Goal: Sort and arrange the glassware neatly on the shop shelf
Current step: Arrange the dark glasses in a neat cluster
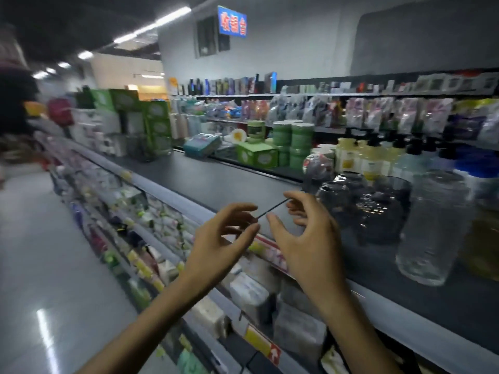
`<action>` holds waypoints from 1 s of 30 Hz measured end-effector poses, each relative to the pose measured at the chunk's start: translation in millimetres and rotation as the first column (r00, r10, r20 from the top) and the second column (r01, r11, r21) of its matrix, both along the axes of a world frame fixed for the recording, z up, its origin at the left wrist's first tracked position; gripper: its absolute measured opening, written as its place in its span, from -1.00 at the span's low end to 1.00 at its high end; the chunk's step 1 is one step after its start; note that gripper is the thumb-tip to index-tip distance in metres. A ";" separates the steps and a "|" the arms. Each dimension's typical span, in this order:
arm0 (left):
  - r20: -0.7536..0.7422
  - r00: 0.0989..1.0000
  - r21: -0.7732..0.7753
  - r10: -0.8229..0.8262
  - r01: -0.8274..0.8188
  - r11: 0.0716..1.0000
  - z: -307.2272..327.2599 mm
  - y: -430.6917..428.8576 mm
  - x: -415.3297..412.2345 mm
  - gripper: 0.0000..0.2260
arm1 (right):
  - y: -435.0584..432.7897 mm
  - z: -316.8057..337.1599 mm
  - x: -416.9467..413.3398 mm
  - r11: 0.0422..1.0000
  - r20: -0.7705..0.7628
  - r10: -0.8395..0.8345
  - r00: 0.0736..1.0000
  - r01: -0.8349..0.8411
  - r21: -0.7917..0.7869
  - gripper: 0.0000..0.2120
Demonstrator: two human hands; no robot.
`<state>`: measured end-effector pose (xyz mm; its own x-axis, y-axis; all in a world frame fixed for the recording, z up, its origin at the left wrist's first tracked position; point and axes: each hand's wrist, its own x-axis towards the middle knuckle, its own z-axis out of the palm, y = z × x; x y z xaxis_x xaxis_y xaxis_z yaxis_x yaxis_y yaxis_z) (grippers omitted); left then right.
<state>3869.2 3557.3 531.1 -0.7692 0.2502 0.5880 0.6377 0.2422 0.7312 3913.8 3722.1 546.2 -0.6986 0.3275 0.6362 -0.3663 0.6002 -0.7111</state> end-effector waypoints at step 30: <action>-0.404 0.785 -0.628 0.469 -0.611 0.482 36.2 -420.9 -661.8 -0.30 | -402.0 14.1 -663.6 0.926 0.357 0.216 0.909 -0.307 0.222 0.03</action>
<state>3207.4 3136.4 567.3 -0.8154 0.1949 0.5451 0.2800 0.9569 0.0767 3250.1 3320.1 560.3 -0.9150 -0.0455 0.4008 -0.3162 0.6977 -0.6428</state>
